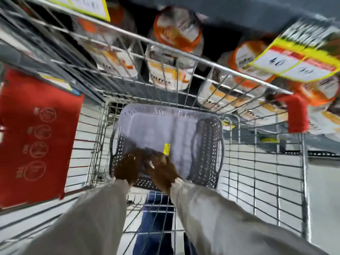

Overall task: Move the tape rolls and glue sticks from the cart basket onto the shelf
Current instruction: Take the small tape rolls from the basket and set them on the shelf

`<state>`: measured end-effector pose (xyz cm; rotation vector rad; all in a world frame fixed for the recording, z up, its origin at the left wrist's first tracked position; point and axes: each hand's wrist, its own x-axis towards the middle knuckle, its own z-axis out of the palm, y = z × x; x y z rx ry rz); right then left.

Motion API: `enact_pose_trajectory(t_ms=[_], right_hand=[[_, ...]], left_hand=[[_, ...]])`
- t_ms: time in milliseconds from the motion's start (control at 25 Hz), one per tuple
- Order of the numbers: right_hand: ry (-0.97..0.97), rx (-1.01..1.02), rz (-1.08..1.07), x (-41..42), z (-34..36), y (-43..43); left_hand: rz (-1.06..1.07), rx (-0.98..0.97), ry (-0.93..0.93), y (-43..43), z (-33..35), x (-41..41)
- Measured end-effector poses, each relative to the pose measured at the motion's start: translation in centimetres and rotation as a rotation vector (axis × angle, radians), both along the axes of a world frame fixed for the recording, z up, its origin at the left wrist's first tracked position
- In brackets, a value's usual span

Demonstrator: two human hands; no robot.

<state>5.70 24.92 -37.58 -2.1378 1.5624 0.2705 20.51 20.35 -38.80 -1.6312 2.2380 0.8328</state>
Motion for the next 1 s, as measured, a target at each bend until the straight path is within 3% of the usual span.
enact_pose_trajectory(t_ms=[160, 320, 480, 600, 680, 760, 880, 1000], right_hand=[[-0.125, -0.176, 0.013, -0.8, -0.1, 0.0], [-0.055, -0.299, -0.012, -3.9, 3.2, 1.3], [-0.047, -0.473, -0.196, -5.1, 11.4, -0.5], [0.020, -0.701, -0.333, -5.9, 18.8, -3.7], [-0.035, -0.823, -0.528, -6.9, 23.3, -5.7], [-0.114, -0.961, -0.685, -8.4, 27.1, -8.6], [-0.216, -1.155, -0.774, -12.2, 31.3, -12.5], [-0.396, -1.163, -0.866, -16.9, 34.9, -15.9]], left_hand=[[-0.030, -0.083, -0.054, -0.2, 2.0, -1.4], [-0.087, -0.029, -0.100, 0.0, 4.6, -1.0], [-0.036, -0.197, 0.147, -0.8, 12.6, -4.1], [-0.205, -0.445, 0.253, -3.6, 18.5, -6.3], [-0.298, -0.564, 0.220, -5.5, 23.4, -8.4], [-0.235, -0.656, 0.252, -7.8, 28.0, -10.6], [-0.126, -0.687, 0.467, -11.2, 32.7, -14.3], [0.013, -0.701, 0.694, -14.4, 35.8, -18.5]])
